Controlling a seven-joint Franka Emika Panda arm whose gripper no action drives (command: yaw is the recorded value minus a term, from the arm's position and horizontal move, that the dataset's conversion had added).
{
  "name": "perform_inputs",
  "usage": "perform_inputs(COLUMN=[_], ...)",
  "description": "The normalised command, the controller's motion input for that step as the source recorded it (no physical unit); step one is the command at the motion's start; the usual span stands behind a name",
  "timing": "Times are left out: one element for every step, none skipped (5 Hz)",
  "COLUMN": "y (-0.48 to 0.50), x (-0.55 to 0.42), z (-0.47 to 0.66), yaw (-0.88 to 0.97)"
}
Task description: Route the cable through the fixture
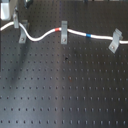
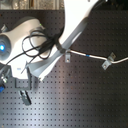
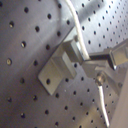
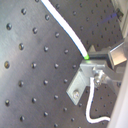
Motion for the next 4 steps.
perform_inputs(y=[-0.233,-0.261,-0.233,-0.008], x=[0.406,0.334,0.079,-0.034], z=[-0.59,-0.57,-0.11,0.27], yaw=[-0.34,-0.49,-0.60,-0.92])
